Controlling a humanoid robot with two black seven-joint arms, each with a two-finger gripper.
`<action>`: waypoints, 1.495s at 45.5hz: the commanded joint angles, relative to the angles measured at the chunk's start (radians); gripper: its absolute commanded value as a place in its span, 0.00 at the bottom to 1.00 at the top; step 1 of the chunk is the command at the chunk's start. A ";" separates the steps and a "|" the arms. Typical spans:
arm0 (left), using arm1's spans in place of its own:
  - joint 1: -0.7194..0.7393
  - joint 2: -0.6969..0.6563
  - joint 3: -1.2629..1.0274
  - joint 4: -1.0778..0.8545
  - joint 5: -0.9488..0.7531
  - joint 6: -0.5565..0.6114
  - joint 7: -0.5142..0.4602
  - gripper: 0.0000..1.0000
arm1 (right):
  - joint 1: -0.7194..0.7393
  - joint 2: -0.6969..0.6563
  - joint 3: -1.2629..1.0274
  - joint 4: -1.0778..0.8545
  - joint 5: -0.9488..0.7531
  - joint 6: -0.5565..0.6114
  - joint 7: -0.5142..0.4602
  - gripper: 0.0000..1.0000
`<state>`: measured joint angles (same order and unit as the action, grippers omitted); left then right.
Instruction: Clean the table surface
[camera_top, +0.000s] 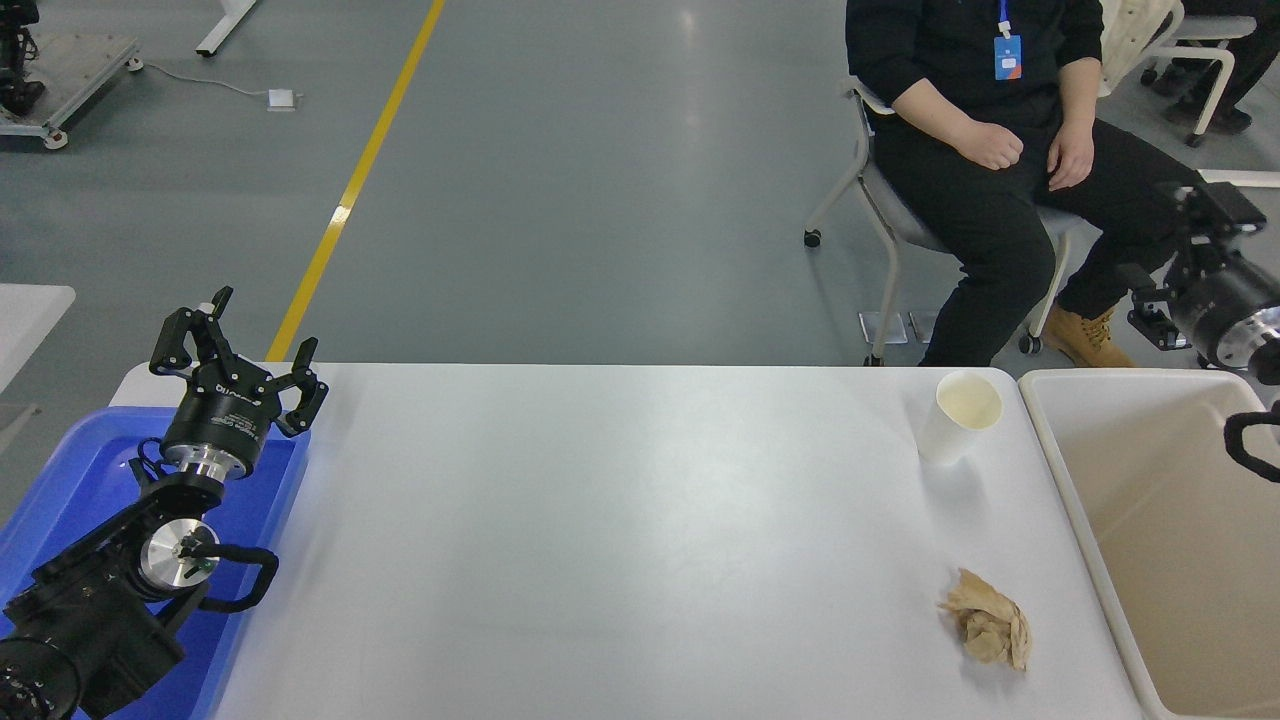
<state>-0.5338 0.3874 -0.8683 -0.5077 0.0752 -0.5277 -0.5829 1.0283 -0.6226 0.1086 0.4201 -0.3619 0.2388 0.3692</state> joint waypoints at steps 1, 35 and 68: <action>0.000 -0.001 0.000 0.000 0.000 0.000 0.000 1.00 | 0.141 -0.026 -0.336 0.034 -0.178 0.001 0.001 0.99; 0.000 -0.001 0.000 0.000 0.000 0.000 0.000 1.00 | 0.191 0.044 -0.639 0.146 -0.924 -0.345 0.001 0.99; 0.000 0.001 0.000 0.000 0.000 0.000 0.000 1.00 | -0.008 0.294 -0.636 -0.096 -0.759 -0.349 -0.001 0.97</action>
<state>-0.5338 0.3868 -0.8682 -0.5077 0.0752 -0.5277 -0.5829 1.0793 -0.3947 -0.5229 0.4070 -1.1726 -0.1062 0.3681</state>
